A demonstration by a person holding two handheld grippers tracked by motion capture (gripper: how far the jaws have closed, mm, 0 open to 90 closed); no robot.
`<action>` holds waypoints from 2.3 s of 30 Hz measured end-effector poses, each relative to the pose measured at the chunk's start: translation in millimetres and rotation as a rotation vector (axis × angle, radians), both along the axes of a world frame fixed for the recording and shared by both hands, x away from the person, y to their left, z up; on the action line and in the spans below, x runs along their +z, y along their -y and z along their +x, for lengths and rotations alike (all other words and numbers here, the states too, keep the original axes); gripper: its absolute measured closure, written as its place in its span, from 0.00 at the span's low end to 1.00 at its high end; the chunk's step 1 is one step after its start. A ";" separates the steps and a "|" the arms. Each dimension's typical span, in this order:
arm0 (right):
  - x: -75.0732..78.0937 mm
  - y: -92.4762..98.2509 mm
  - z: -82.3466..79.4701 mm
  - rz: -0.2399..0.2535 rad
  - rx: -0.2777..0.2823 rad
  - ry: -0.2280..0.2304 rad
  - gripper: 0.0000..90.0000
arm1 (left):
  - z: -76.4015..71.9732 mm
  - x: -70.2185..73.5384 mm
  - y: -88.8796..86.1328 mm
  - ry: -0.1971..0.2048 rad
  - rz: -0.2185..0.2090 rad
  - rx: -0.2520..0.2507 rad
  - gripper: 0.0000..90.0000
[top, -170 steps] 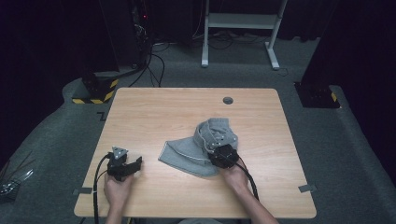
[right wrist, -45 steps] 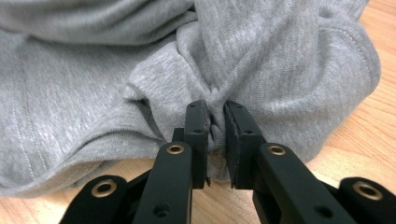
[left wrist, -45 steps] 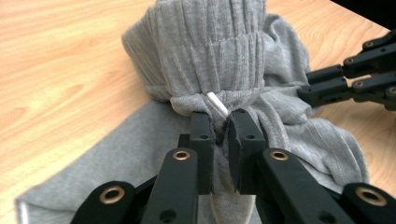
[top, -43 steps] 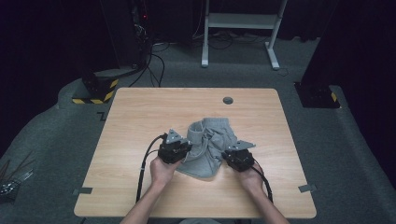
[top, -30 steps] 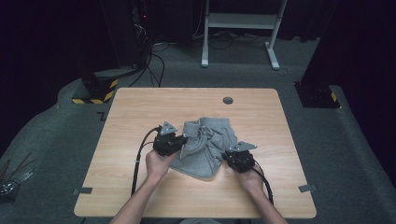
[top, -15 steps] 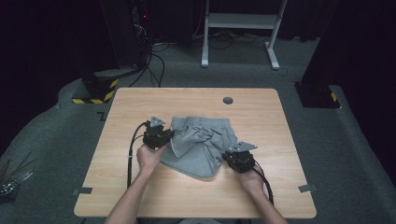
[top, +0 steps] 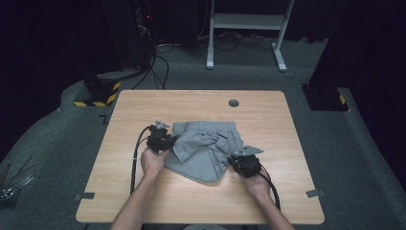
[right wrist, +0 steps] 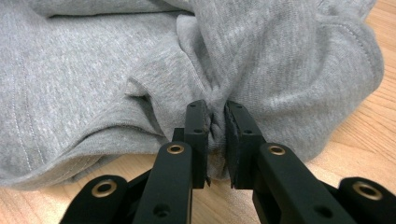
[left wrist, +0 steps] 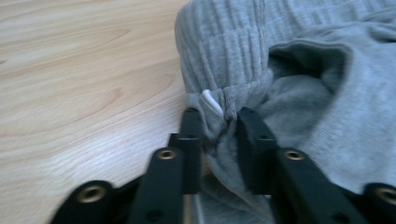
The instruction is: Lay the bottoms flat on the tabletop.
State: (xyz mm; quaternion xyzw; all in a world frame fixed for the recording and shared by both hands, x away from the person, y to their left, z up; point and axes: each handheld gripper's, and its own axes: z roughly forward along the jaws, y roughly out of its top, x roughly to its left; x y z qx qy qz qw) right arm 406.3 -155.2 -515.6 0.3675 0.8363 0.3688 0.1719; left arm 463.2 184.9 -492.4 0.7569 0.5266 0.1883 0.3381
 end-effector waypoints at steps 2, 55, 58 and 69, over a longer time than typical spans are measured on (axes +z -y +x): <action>0.1 -0.2 0.0 -0.002 0.000 0.001 0.89 | -3.0 2.0 -0.9 0.009 0.007 0.012 0.70; 19.8 -49.1 9.3 -0.152 0.091 0.057 0.92 | -62.9 -8.8 32.0 0.069 0.019 -0.157 0.94; 23.0 -44.5 8.2 -0.145 0.086 0.063 0.92 | -61.2 -6.5 25.9 0.070 0.005 -0.140 0.94; 30.2 -19.2 6.2 -0.113 0.050 0.080 0.92 | -51.7 6.1 6.7 0.089 0.005 -0.074 0.94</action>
